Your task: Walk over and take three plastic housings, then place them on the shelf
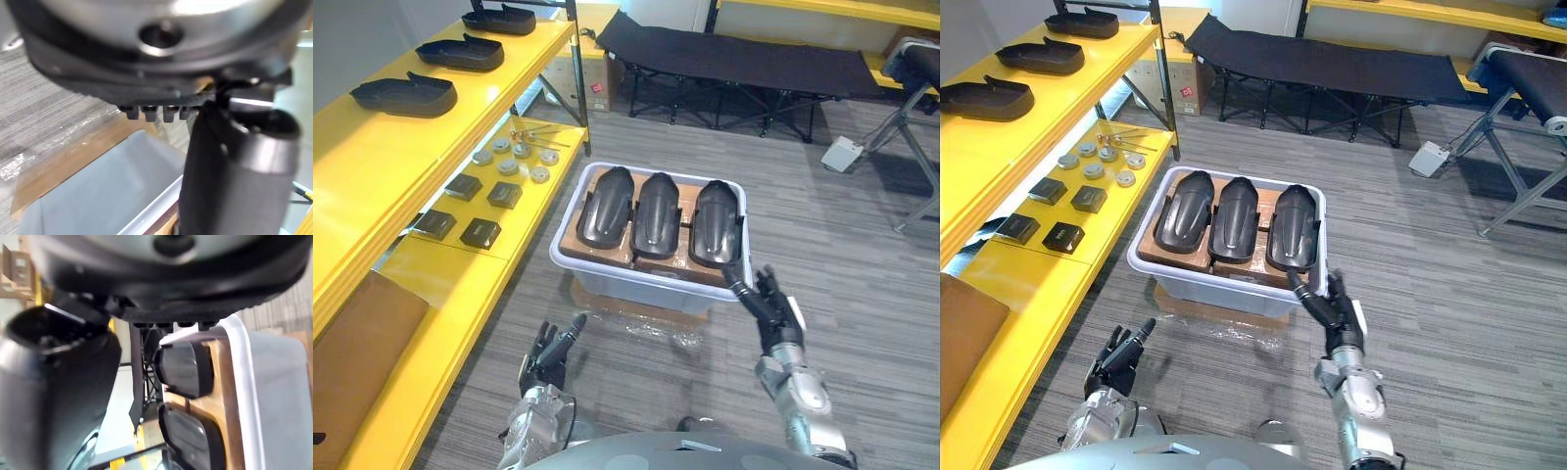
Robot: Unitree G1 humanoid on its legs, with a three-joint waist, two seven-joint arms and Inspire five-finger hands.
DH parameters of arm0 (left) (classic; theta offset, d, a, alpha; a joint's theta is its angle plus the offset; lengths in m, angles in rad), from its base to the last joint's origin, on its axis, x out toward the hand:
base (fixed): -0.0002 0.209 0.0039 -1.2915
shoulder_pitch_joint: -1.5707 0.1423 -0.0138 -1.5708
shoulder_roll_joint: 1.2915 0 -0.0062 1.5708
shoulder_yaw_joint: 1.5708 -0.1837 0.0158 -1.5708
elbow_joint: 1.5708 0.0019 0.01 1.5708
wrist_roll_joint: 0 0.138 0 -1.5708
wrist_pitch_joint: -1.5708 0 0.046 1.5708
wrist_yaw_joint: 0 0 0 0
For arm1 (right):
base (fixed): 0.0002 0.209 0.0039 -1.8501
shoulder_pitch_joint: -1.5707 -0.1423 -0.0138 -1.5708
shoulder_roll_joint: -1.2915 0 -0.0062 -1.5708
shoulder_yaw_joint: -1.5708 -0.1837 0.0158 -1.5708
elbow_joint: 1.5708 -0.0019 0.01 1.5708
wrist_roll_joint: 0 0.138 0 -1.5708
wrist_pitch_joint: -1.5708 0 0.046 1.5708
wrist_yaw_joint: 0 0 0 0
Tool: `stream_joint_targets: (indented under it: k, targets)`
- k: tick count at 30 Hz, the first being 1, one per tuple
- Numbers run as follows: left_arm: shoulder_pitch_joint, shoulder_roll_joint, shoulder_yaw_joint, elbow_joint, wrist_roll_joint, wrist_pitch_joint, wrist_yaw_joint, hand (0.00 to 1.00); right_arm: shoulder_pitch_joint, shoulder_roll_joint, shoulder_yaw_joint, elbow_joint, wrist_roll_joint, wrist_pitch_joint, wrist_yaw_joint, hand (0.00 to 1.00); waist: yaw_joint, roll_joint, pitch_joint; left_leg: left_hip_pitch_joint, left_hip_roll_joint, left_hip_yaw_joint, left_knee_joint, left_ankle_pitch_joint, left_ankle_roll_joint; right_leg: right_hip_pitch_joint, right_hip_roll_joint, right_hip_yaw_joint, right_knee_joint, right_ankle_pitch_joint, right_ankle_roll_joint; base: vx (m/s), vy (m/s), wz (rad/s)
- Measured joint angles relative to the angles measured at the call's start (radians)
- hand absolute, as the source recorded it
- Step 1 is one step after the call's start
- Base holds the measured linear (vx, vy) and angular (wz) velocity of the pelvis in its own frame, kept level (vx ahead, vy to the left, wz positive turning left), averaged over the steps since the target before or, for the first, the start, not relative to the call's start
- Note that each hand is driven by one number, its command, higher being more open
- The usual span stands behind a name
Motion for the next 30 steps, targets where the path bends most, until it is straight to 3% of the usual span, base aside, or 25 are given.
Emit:
stream_joint_targets:
  k: [2, 3, 4, 10, 14, 15, 25, 30]
  targets:
    - [-0.003, -0.002, -0.006, 0.0, -0.002, 0.008, -0.009, 1.0, -0.013, -0.029, -0.045, -0.001, -0.011, 0.0, -0.035, 1.0, -0.002, 0.015, -0.012, 0.042, -0.031, 0.002, -0.107, -0.001, -0.005, -0.016, -0.002, 0.003, 0.0, 0.009, 0.005, 0.0, 0.031, -0.08]
    - [-0.006, 0.002, -0.005, -0.002, 0.02, 0.009, -0.015, 1.0, -0.026, -0.043, -0.066, 0.0, -0.016, 0.01, -0.068, 1.0, -0.003, 0.01, -0.01, 0.059, -0.049, 0.009, -0.162, 0.012, -0.03, -0.032, -0.009, 0.01, 0.0, 0.021, 0.008, 0.01, 0.074, -0.2]
    - [-0.006, 0.009, -0.005, -0.002, 0.048, 0.01, -0.022, 1.0, -0.045, -0.058, -0.074, 0.008, -0.015, 0.028, -0.092, 1.0, -0.003, 0.003, -0.007, 0.073, -0.068, 0.03, -0.201, 0.03, -0.03, -0.046, -0.019, 0.026, 0.001, 0.03, 0.008, -0.02, 0.077, -0.28]
    - [-0.003, 0.044, -0.019, -0.002, 0.081, 0.045, -0.038, 1.0, -0.096, -0.069, -0.109, 0.122, 0.014, 0.032, -0.13, 1.0, -0.01, -0.025, -0.014, 0.084, -0.132, 0.049, -0.276, 0.06, -0.011, -0.076, -0.059, 0.034, -0.005, 0.06, 0.025, -0.02, 0.068, -0.06]
    - [-0.003, 0.069, -0.018, -0.002, 0.082, 0.044, -0.048, 1.0, -0.127, -0.069, -0.111, 0.17, 0.125, 0.049, -0.094, 1.0, -0.005, -0.035, -0.016, 0.068, -0.15, 0.045, -0.281, 0.065, -0.002, -0.08, -0.07, 0.03, -0.032, 0.084, 0.029, -0.03, 0.048, 0.02]
    - [0.066, 0.069, -0.041, -0.005, 0.082, 0.022, -0.082, 1.0, -0.159, -0.07, -0.149, 0.187, 0.156, 0.068, -0.02, 1.0, 0.011, -0.087, -0.086, 0.124, -0.267, 0.038, -0.503, 0.184, 0.038, -0.096, -0.125, 0.015, -0.084, 0.138, 0.036, -0.02, 0.014, 0.03]
    - [0.079, 0.068, -0.041, -0.019, 0.086, 0.022, -0.06, 1.0, -0.096, -0.031, -0.123, 0.184, 0.158, 0.062, -0.011, 1.0, 0.01, -0.067, -0.095, 0.122, -0.275, 0.043, -0.529, 0.192, 0.039, -0.111, -0.128, 0.012, -0.083, 0.138, 0.036, 0.0, -0.001, -0.01]
    - [0.123, 0.062, -0.04, -0.111, 0.213, -0.002, 0.103, 1.0, 0.007, 0.049, -0.045, 0.189, 0.207, 0.062, 0.06, 1.0, -0.001, -0.041, -0.085, 0.122, -0.272, 0.061, -0.536, 0.189, 0.034, -0.125, -0.127, 0.012, -0.081, 0.136, 0.035, 0.02, -0.02, -0.09]
